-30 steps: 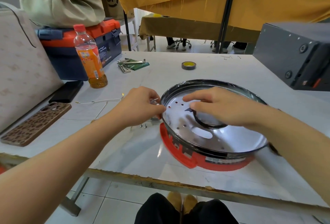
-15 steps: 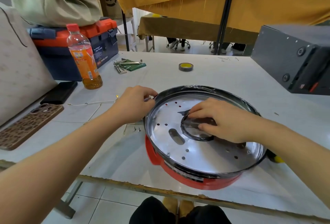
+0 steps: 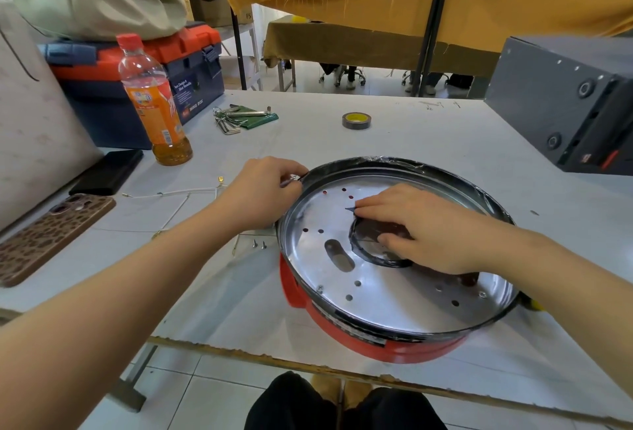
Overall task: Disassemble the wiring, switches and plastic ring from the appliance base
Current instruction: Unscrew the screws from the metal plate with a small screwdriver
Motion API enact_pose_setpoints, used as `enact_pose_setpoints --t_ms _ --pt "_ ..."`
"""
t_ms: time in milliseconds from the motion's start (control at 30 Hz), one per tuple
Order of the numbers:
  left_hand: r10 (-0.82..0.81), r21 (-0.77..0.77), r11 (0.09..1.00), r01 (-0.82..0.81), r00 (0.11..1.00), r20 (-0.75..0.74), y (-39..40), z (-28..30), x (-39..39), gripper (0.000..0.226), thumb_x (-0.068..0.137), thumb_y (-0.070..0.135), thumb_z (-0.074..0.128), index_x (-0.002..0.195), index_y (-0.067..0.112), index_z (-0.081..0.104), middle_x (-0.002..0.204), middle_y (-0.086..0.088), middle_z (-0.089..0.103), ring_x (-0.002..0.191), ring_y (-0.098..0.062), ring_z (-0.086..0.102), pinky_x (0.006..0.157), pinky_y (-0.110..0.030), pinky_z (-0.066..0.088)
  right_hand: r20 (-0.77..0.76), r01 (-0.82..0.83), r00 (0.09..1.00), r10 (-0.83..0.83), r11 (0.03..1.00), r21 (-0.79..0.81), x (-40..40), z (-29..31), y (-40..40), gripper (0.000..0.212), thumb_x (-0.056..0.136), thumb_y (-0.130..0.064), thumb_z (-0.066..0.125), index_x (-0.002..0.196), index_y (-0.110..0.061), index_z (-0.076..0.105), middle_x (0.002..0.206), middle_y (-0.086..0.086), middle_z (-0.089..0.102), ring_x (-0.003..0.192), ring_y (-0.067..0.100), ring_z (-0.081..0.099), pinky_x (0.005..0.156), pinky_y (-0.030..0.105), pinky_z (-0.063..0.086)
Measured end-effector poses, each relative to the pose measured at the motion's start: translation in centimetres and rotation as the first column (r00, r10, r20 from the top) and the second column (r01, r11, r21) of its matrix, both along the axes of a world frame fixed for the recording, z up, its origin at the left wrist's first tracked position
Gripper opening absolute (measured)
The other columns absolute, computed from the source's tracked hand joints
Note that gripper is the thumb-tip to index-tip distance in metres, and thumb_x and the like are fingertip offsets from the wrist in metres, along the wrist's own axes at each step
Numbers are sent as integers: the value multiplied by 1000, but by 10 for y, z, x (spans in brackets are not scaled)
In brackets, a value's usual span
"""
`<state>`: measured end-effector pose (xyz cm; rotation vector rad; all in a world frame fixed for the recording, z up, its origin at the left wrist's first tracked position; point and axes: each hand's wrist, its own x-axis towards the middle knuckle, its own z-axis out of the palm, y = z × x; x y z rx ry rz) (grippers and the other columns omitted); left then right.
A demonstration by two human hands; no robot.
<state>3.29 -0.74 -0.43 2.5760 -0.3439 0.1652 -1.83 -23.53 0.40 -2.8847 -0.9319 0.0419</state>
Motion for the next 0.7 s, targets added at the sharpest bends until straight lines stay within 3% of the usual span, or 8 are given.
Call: enact_pose_setpoints --t_ms 100,233,333,467,600,700 --pt "-3 3 1000 3 1000 17 1 0 0 29 94 20 48 117 25 65 105 -6 69 70 -9 54 62 -13 42 -51 -12 999 11 999 -34 4 0 0 50 99 -25 43 147 -29 30 152 -17 27 140 3 14 108 16 9" --pt "-10 32 999 9 1000 25 0 2 0 29 95 21 48 119 25 65 105 -5 68 70 -4 54 64 -13 42 -45 6 999 -10 997 -81 1 -4 0 53 99 -35 39 149 -32 22 156 -19 15 143 2 8 116 27 9" --pt "-8 64 998 7 1000 24 2 5 -1 29 95 23 49 120 25 63 102 -5 68 76 -12 57 62 -17 41 -6 26 1000 -26 997 -73 -4 -9 0 53 100 -38 36 150 -34 19 156 -22 11 142 0 8 114 27 3" --pt "-11 102 995 8 999 30 6 10 -4 27 91 34 56 114 22 61 88 2 65 72 -6 53 60 -12 39 64 45 997 -42 997 -57 -5 -12 3 50 100 -36 35 149 -30 25 155 -19 17 140 5 16 104 21 4" --pt "-26 161 986 32 999 -34 9 12 -8 29 85 35 65 110 23 57 84 8 57 75 -3 52 67 -26 48 93 79 993 -78 997 -7 -2 -10 9 43 99 -29 39 141 -21 39 148 -9 35 135 14 28 106 26 14" --pt "-23 158 987 26 1000 -19 9 10 -10 27 86 27 63 113 20 59 88 3 61 77 -10 56 72 -33 50 27 198 978 -205 966 166 4 0 6 43 98 -17 42 141 -19 42 146 -3 40 133 17 33 105 23 22"
